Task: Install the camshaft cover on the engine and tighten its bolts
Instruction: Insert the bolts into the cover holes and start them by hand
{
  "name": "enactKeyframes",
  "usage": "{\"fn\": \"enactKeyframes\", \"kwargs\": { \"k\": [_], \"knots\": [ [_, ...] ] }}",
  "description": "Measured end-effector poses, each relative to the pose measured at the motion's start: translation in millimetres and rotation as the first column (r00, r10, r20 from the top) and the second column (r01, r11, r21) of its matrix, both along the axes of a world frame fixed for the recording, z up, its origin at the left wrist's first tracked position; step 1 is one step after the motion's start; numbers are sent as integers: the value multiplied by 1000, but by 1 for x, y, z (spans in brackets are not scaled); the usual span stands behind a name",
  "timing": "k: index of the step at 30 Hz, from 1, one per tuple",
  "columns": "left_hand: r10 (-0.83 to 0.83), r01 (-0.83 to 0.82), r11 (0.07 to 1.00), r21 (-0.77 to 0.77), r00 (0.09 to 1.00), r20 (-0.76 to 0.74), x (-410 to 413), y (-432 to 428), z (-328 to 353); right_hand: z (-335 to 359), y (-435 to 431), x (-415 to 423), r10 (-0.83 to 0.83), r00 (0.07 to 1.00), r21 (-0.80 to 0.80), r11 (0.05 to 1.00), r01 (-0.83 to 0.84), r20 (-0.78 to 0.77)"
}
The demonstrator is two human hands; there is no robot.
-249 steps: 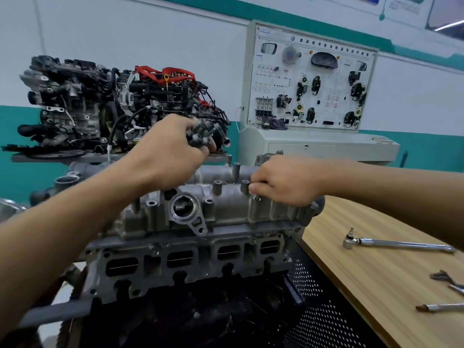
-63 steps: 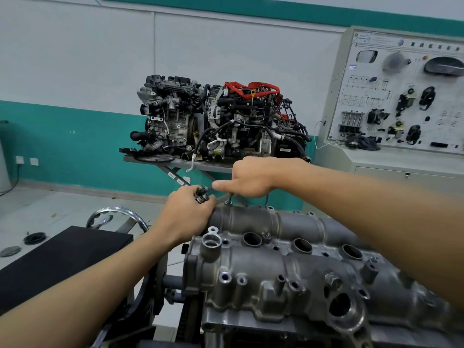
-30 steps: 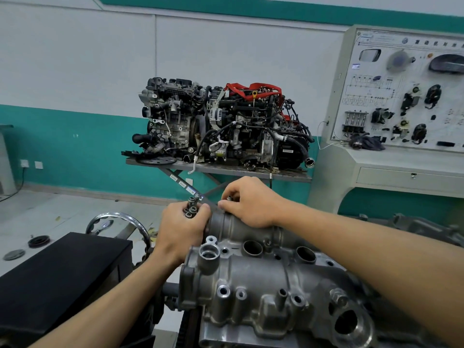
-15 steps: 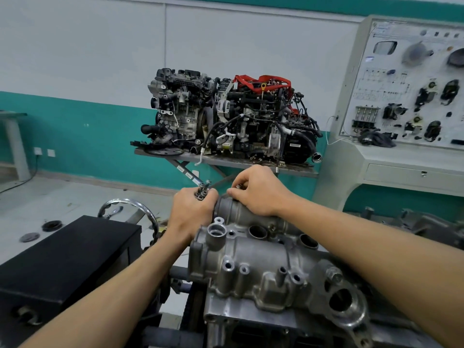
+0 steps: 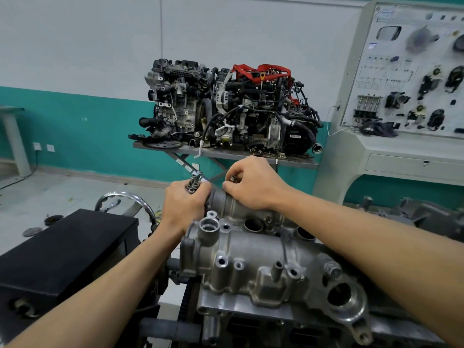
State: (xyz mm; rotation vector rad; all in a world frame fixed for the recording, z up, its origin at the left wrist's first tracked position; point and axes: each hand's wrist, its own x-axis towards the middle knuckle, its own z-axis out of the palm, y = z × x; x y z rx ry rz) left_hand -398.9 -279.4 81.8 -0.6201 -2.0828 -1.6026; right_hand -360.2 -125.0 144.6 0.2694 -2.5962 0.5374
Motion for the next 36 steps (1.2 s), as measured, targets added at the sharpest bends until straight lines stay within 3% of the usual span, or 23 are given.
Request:
{"fn": "enactKeyframes", "kwargs": {
  "k": [9, 21, 36],
  "knots": [
    [6, -8, 999, 42, 999, 54, 2, -2, -5, 13, 20, 2, 179, 958, -316, 943, -103, 224],
    [56, -57, 998, 12, 998, 19, -5, 0, -5, 8, 23, -2, 231, 966, -196, 959, -207, 112],
    [80, -79, 997, -20, 996, 51, -5, 0, -4, 6, 22, -6, 183, 979, -127, 977, -171, 89]
  ]
}}
